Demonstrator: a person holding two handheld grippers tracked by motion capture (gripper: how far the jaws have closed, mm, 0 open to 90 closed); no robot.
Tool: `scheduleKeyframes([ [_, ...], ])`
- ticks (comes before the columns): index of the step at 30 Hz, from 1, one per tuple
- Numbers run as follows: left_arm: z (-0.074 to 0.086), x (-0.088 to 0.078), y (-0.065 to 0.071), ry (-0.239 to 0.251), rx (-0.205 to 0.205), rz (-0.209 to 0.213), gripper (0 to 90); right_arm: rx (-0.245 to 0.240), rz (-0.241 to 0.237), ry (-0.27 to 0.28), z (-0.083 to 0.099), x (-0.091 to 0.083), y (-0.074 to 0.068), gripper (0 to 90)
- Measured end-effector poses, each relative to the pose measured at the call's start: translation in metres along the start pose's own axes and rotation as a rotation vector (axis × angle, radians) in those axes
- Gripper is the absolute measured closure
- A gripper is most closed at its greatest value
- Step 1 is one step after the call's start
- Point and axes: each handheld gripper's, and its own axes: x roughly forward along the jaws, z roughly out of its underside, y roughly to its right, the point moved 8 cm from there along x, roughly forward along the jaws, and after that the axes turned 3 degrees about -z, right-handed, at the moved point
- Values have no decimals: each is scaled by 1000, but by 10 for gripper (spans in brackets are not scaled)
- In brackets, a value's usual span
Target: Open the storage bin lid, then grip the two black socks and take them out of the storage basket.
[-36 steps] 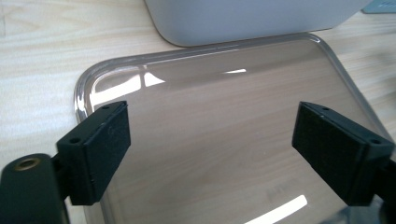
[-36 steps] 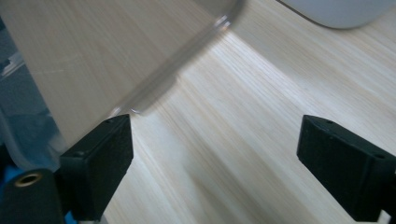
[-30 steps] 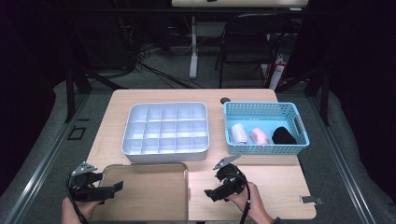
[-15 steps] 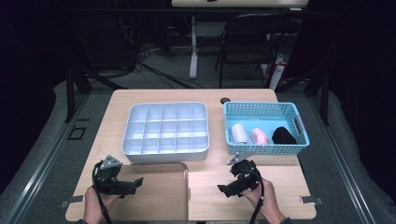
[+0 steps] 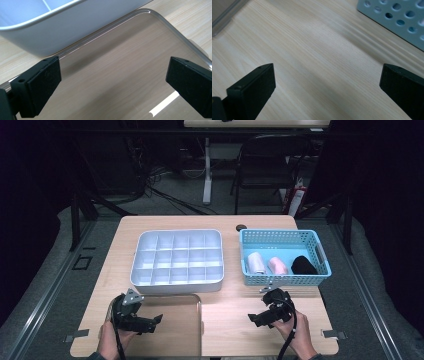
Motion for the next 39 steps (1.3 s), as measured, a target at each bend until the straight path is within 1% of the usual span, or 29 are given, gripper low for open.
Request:
scheduleKeyframes([
  [1,1,0,-1,-4,-2,2,2,-2,7,-10,1,-1,2,1],
  [4,3,1,-2,-12,0,3,2,0,21,-13,3,-3,6,4],
  [5,3,1,-1,-14,3,5,2,11,19,-4,3,-3,6,4],
  [7,3,1,0,-11,7,6,2,8,29,-13,5,-6,10,8],
  [8,3,1,0,-8,9,9,2,19,30,-5,5,-7,10,8],
  [9,4,0,0,-15,17,13,2,18,22,-10,6,-8,11,9],
  [10,4,0,0,-15,21,9,2,23,29,-11,6,-9,12,12],
  [12,6,1,-2,-12,16,1,2,22,29,-9,7,-12,14,15],
  [13,7,1,-3,-17,13,4,2,31,30,-16,8,-14,15,14],
  [14,7,1,-4,-15,15,5,2,23,34,-25,9,-15,17,14],
  [15,8,0,-4,-23,16,12,2,35,35,-11,8,-16,17,15],
  [16,9,1,-4,-16,17,4,2,33,31,-14,9,-18,18,14],
  [19,8,1,-4,-11,15,8,2,40,41,-16,9,-22,20,14],
  [20,8,1,-4,-12,17,8,2,45,32,-14,8,-23,20,14],
  [21,9,0,-3,-19,20,14,2,39,32,-21,8,-24,21,14],
  [22,8,1,-2,-13,19,10,2,40,41,-24,8,-25,22,13],
  [24,8,2,-1,-14,22,12,2,42,31,-25,7,-27,22,11],
  [25,8,2,-1,-15,26,11,2,47,34,-21,6,-29,22,10],
  [28,9,2,0,-19,28,14,2,33,42,-33,4,-34,23,7],
  [29,9,2,1,-27,32,23,2,37,32,-24,3,-35,22,7],
  [30,9,3,1,-21,27,17,2,40,26,-25,2,-37,22,6],
  [31,9,3,1,-22,31,16,2,38,36,-29,2,-39,23,3],
  [33,9,2,1,-21,32,17,2,34,32,-41,1,-44,24,0],
  [35,9,3,2,-21,29,17,2,43,21,-32,0,-48,25,0],
  [36,9,3,2,-22,29,18,2,45,26,-27,-1,-50,27,0],
  [37,9,3,2,-23,29,17,2,39,27,-36,-1,-52,28,0],
  [39,9,3,3,-26,28,18,2,50,26,-21,-4,-55,30,0],
])
